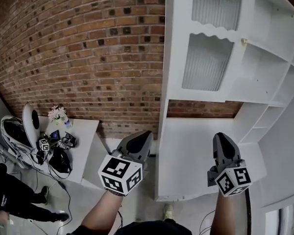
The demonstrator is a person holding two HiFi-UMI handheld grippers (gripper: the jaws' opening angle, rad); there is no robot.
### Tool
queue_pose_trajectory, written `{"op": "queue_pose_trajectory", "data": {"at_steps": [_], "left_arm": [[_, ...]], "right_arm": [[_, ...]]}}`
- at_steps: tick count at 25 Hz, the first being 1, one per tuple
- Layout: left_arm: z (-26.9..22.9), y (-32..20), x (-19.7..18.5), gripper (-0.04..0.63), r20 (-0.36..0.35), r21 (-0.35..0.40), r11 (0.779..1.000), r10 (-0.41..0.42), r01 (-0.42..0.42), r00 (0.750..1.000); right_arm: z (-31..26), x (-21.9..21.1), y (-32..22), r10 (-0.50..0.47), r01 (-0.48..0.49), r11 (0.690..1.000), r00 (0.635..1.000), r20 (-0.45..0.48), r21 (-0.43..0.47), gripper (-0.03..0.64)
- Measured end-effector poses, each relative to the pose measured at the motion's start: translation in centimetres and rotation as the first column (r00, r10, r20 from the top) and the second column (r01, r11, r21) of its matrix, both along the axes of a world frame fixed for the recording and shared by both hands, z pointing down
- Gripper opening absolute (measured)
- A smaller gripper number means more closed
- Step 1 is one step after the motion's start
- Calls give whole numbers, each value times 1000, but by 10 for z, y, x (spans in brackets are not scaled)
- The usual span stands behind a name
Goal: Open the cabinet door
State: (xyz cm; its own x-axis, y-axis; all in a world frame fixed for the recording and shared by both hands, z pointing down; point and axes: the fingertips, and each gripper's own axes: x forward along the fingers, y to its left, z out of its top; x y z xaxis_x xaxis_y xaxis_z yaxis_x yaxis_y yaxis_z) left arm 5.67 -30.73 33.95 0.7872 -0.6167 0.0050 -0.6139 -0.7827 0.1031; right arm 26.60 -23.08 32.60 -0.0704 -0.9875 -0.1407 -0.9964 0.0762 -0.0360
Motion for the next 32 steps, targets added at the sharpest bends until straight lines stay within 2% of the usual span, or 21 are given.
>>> {"op": "queue_pose_trajectory", "data": {"at_steps": [4,8,16,26,32], "left_arm": [[-8,-21,26,3,-12,6,999,-46,46,999],[-7,-35,51,3,-9,4,997,-78,78,997],[-10,-57,86,3,-7,15,989,-147,148,989],[-13,-72,99,5,3,41,974,-223,223,975],[-12,-81,103,3,14,39,967,-251,251,968]], "right_arm": [[-5,31,-31,-47,47,999,999,-16,-2,21],[-4,61,-58,-85,85,996,996,-24,-7,63],[-10,117,-101,-107,107,994,994,-34,15,118],[-22,158,-146,-93,96,993,994,-59,65,242],[-22,170,-172,-106,108,993,993,-46,51,290]]}}
